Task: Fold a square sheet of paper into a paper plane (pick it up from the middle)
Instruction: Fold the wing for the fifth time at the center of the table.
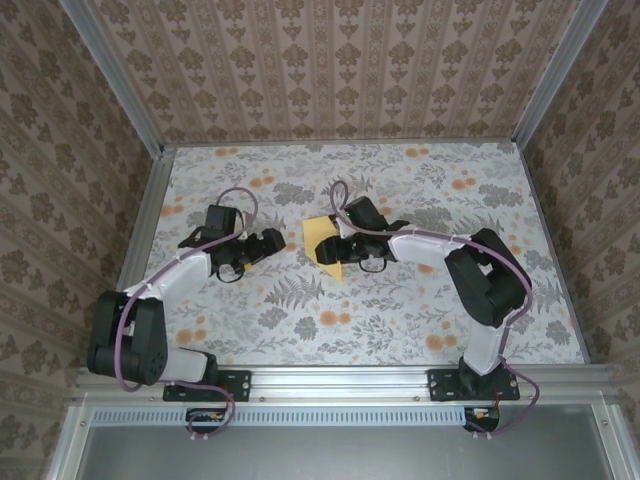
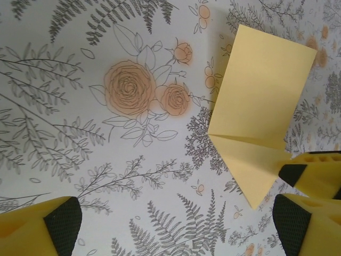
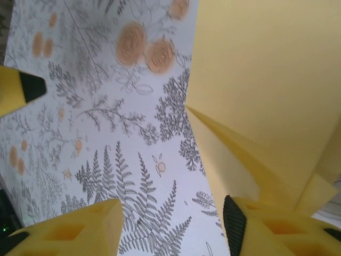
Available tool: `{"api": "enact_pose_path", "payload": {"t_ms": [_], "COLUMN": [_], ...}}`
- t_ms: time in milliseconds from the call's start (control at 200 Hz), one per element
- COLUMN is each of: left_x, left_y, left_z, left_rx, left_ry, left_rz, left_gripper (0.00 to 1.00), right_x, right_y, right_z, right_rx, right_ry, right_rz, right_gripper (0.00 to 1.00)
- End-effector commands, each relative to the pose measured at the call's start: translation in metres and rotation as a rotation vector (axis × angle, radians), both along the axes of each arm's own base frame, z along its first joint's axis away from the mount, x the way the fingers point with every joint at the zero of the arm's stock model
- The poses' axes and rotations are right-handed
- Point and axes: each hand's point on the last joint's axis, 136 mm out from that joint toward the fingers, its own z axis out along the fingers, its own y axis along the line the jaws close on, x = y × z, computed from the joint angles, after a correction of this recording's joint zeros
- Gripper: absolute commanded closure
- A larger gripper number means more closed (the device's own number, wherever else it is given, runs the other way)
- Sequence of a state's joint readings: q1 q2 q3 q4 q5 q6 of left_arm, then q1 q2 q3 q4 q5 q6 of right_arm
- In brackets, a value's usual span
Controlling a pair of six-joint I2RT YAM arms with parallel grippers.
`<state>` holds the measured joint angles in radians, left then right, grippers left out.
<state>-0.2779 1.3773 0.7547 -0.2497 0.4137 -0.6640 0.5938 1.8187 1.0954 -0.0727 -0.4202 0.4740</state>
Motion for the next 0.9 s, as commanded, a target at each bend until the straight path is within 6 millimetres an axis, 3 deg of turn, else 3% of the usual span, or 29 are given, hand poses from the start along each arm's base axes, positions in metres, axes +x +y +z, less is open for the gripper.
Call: {"api": "enact_pose_path", "payload": {"t_ms": [0, 160, 320, 705, 895], "left_x": [0.005, 0.006, 0.006, 0.007, 0.007], "left_y": [-0.006, -0.017, -0.027, -0.043, -0.058], "left_z": [-0.002, -0.007, -0.010, -0.013, -0.013], "left_rx": [-0.020, -0.035, -0.041, -0.065, -0.100], "left_ry": [0.001, 0.013, 0.023, 0.039, 0.044], "left_rz": [0.026, 0.007, -0.016, -0.048, -0.085], "left_gripper": [0.05, 0.08, 0.10, 0.13, 0.22], "right_x": [0.010, 0.012, 0.015, 0.020, 0.021], "right_y": [-0.008, -0.009, -0.007, -0.023, -0.027], "right_z": [0.006, -0.010, -0.013, -0.035, -0.048], "right_rx": [-0.032, -0.078, -0.087, -0.189, -0.198], "right_ry": [-0.021, 0.023, 0.027, 0.031, 0.055], "right_rz": [-0.091, -0.100, -0.099, -0.125, -0.141], "right_gripper": [0.52, 0.59, 0.65, 0.73, 0.77]}}
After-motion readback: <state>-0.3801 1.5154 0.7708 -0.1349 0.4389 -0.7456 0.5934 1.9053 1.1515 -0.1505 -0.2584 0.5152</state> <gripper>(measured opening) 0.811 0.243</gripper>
